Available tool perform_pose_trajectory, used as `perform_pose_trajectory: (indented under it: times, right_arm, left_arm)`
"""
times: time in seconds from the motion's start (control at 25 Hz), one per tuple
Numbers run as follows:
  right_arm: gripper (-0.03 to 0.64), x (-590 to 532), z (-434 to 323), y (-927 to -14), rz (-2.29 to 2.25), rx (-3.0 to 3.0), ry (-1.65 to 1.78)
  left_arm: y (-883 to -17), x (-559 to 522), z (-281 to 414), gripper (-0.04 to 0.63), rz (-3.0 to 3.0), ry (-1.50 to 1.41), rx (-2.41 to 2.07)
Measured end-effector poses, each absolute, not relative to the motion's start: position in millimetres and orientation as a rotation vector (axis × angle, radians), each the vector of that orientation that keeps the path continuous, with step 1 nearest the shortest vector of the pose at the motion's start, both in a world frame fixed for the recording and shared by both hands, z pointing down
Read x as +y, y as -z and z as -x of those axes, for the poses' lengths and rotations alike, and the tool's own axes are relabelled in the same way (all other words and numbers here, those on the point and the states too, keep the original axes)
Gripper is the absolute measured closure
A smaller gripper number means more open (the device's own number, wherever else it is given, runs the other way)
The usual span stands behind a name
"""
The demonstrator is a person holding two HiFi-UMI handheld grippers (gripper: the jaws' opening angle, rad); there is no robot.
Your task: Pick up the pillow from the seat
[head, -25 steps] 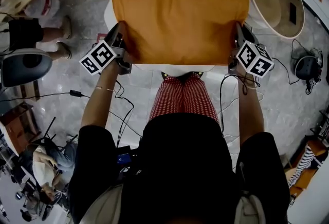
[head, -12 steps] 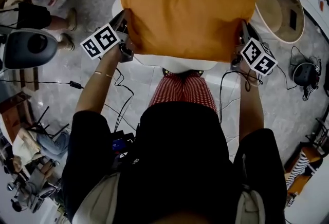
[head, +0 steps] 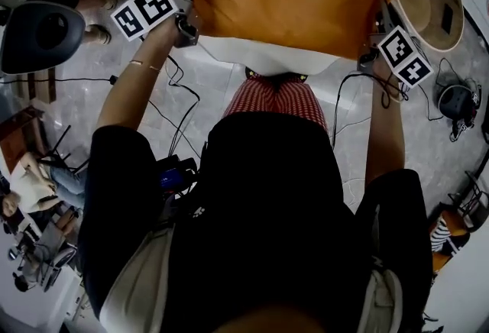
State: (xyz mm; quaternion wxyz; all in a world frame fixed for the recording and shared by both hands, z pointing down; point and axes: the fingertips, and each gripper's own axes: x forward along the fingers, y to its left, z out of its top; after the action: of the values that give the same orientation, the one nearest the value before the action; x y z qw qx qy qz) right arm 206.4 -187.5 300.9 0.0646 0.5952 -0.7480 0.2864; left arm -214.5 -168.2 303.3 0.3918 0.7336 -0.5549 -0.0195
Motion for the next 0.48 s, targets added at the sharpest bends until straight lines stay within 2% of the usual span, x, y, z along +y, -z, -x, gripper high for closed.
perform_pose_trajectory:
  times: [0.48]
  right_arm:
    - [0.568, -194.2, -204.4, -275.6, -1.795, -2.296, -0.872]
  left_arm:
    - [-279.7, -169.5, 215.1, 0.580, -1.883, 0.042, -1.399]
